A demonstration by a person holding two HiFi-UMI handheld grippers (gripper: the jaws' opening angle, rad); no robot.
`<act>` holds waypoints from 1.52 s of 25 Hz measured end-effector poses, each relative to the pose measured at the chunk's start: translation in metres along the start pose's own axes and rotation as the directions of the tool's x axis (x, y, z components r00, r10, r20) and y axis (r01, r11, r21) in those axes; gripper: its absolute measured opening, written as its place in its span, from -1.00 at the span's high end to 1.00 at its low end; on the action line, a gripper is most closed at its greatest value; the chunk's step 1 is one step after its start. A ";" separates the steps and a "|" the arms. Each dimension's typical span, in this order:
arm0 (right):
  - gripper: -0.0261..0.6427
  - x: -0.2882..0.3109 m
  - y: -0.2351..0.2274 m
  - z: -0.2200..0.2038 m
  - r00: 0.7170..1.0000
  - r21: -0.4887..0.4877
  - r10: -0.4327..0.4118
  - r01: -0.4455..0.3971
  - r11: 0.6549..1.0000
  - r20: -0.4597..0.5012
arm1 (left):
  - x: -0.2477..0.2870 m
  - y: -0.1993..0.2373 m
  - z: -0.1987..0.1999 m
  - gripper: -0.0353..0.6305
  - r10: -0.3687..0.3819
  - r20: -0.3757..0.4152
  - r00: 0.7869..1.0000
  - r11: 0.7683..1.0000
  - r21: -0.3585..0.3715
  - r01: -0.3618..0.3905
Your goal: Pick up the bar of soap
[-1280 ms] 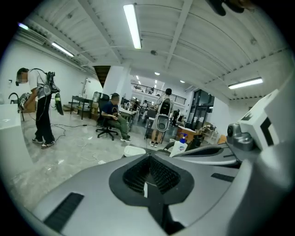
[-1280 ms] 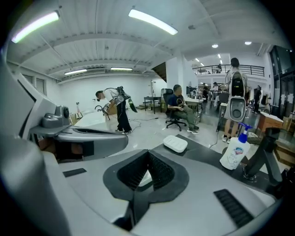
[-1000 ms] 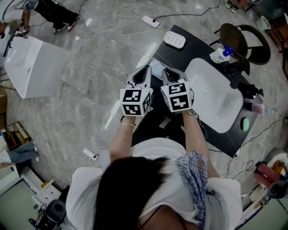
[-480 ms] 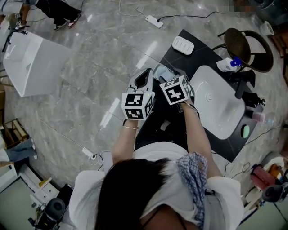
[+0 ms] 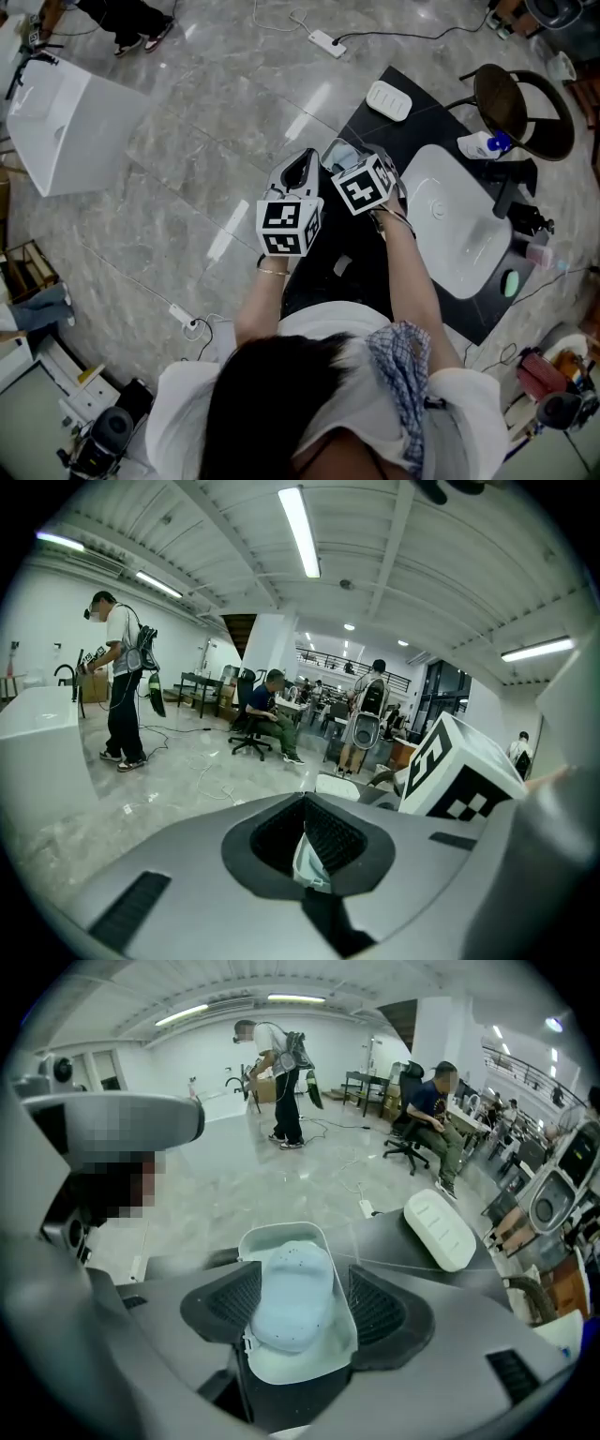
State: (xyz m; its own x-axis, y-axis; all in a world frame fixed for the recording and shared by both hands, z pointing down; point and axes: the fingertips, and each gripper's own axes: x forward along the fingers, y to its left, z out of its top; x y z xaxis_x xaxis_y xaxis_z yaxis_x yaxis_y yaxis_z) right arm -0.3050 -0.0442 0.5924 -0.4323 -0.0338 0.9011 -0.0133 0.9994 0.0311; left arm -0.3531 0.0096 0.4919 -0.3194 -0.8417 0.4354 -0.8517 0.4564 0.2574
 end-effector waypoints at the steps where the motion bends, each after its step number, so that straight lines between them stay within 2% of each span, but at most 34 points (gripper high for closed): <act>1: 0.08 -0.001 0.000 0.001 1.000 -0.030 -0.009 0.008 1.000 -0.007 | 0.001 0.000 0.002 0.86 -0.002 0.004 1.000 1.000 0.000 0.002; 3: 0.06 -0.002 0.000 0.003 0.999 -0.085 -0.034 0.033 0.996 -0.020 | 0.004 -0.004 0.004 0.86 -0.010 0.008 1.000 1.000 0.005 0.010; 7: 0.07 -0.003 0.000 0.006 0.997 -0.123 -0.069 0.065 0.990 -0.037 | 0.008 -0.007 0.004 0.86 -0.024 0.005 1.000 1.000 -0.002 0.024; 12: 0.07 -0.006 0.002 0.007 0.994 -0.186 -0.096 0.084 0.979 -0.056 | 0.007 0.003 0.000 0.86 0.000 0.002 1.000 1.000 -0.026 0.000; 16: 0.08 0.001 -0.007 -0.007 0.982 -0.232 -0.164 0.137 0.963 -0.099 | 0.007 0.009 -0.003 0.86 0.018 -0.001 1.000 1.000 -0.022 -0.018; 23: 0.08 0.001 -0.006 -0.003 0.977 -0.367 -0.211 0.186 0.912 -0.029 | 0.009 0.014 -0.008 0.86 0.013 -0.020 1.000 1.000 -0.019 -0.013; 34: 0.13 0.002 -0.002 0.000 0.981 -0.388 -0.192 0.161 0.907 -0.042 | 0.009 0.011 -0.007 0.86 -0.009 -0.013 1.000 1.000 -0.015 0.009; 38: 0.14 0.004 -0.005 -0.009 0.979 -0.344 -0.203 0.187 0.920 -0.009 | 0.005 0.013 -0.008 0.86 0.007 -0.016 1.000 0.999 0.031 -0.007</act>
State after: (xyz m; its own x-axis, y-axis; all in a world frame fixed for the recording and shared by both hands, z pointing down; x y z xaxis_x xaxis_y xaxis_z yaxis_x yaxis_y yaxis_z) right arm -0.2987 -0.0496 0.5992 -0.4127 -0.2355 0.8799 0.2172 0.9127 0.3461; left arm -0.3629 0.0139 0.5045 -0.3190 -0.8338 0.4506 -0.8620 0.4529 0.2276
